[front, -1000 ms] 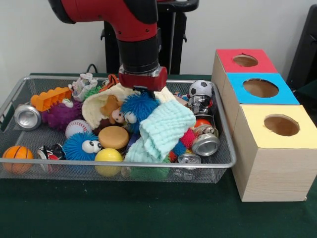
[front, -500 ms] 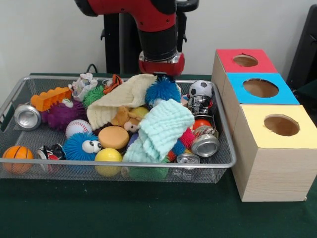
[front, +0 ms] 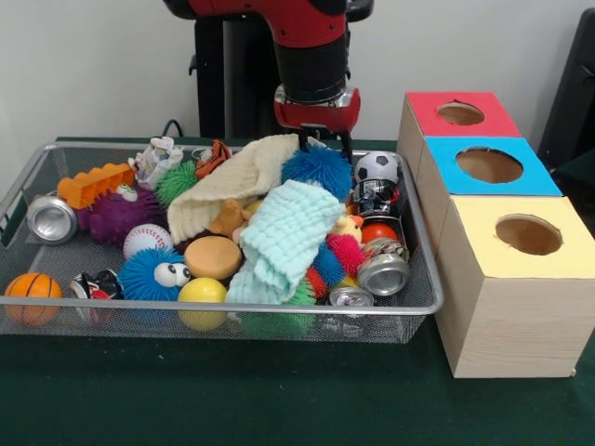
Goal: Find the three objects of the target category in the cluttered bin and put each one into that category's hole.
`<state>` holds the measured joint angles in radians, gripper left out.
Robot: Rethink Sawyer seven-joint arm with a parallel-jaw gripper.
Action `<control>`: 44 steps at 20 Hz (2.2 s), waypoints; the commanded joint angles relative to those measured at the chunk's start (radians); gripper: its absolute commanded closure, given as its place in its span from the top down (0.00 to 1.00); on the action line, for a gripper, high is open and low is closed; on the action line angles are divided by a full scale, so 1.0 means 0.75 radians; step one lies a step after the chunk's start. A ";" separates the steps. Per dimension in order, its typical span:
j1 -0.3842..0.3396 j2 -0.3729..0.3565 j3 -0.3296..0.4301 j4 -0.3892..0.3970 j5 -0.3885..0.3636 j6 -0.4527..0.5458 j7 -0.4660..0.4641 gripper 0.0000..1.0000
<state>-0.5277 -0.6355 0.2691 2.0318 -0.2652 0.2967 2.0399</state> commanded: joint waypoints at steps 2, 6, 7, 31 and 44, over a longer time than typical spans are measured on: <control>-0.083 0.009 -0.026 0.022 0.049 0.031 0.133 1.00; -0.115 0.029 -0.019 -0.039 0.045 0.083 0.091 1.00; -0.122 0.028 -0.017 -0.045 0.043 0.092 0.083 1.00; -0.292 -0.174 0.124 -0.219 0.103 0.624 -0.102 1.00; -0.346 -0.002 0.009 -0.341 -0.175 0.509 -0.157 1.00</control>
<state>-0.7695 -0.7036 0.2808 1.8883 -0.2878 0.6832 2.0401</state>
